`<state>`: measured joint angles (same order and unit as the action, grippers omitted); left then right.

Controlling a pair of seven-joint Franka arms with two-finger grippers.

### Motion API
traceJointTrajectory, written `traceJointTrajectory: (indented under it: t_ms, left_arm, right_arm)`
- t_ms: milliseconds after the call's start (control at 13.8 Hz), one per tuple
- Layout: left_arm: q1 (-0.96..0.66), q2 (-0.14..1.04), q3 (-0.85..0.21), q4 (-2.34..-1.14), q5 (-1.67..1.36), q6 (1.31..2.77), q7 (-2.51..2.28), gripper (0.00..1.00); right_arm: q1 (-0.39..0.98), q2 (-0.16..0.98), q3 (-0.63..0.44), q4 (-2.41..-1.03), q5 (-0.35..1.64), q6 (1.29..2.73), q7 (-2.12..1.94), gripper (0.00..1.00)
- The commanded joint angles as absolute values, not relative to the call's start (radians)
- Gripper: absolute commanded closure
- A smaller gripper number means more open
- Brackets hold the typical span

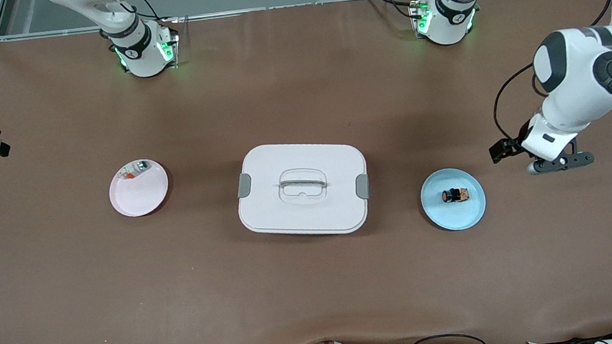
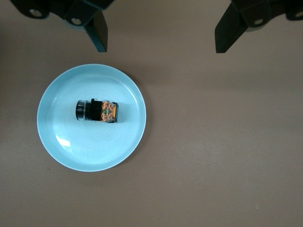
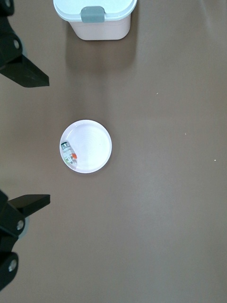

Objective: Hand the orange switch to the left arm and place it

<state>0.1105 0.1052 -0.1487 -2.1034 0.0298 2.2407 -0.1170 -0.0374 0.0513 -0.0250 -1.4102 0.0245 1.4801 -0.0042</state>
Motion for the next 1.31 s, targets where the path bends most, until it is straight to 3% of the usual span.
traceJointTrajectory:
  t_ms: [0, 580, 1233]
  left_arm:
    - [0.107, 0.054, -0.156, -2.077, 0.008, 2.18, -0.12, 0.0]
    - [0.112, 0.048, -0.156, -1.838, 0.008, 1.878, -0.118, 0.0]
    - [0.112, -0.066, -0.158, -1.819, 0.005, 1.827, -0.107, 0.0]
  right_arm:
    - [-0.058, 0.015, -0.012, -1.448, 0.015, 1.486, -0.006, 0.0]
    - [-0.057, 0.014, -0.012, -1.448, 0.015, 1.466, -0.006, 0.0]
    - [-0.057, 0.012, -0.012, -1.451, 0.015, 1.465, -0.006, 0.0]
